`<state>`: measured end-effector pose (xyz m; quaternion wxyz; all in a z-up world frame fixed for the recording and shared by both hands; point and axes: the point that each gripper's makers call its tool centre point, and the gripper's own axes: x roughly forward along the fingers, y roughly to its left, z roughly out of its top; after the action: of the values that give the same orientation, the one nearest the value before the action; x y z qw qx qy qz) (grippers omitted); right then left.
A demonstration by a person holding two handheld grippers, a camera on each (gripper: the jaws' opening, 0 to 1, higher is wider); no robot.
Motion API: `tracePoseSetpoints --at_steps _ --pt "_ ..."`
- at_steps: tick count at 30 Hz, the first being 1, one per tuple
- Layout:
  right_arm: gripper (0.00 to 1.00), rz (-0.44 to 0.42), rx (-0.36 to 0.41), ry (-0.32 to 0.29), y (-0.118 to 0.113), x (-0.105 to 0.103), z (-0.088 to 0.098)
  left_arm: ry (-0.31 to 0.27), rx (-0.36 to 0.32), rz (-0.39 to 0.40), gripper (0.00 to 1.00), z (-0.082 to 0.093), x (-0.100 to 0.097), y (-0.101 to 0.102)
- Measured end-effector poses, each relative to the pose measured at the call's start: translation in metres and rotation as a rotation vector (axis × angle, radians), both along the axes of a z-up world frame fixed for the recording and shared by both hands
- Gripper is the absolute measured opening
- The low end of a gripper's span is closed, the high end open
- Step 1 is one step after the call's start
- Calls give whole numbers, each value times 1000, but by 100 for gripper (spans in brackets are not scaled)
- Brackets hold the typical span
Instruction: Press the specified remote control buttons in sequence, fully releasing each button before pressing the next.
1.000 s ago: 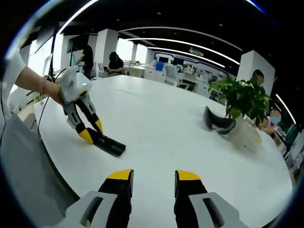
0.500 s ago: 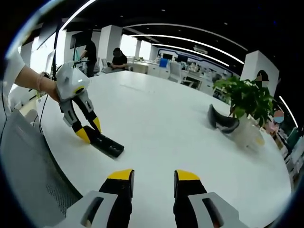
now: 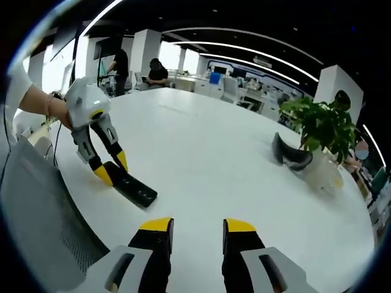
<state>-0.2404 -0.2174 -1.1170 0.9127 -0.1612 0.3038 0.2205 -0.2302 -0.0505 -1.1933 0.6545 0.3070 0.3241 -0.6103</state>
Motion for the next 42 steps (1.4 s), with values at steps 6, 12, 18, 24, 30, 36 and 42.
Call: tracePoseSetpoints --at_steps 6,12,18,24,30,36,42 --pt "28 28 -5 20 5 -2 -4 0 7 -16 24 0 -10 -1" --pt "25 48 -5 38 9 -4 -6 -2 7 -33 24 0 -18 -1" --pt "22 81 -6 62 15 -8 -10 -1 10 -34 25 1 -25 -2" --pt "20 120 2 104 23 -13 -16 -1 22 -49 25 0 -36 -3" --pt "18 192 78 241 44 -32 -29 0 30 -51 25 0 -42 -2" --pt "11 302 10 316 55 -47 -43 0 30 -54 25 0 -43 -1" --pt "0 328 -29 342 56 -50 -47 2 -3 -83 25 0 -45 0"
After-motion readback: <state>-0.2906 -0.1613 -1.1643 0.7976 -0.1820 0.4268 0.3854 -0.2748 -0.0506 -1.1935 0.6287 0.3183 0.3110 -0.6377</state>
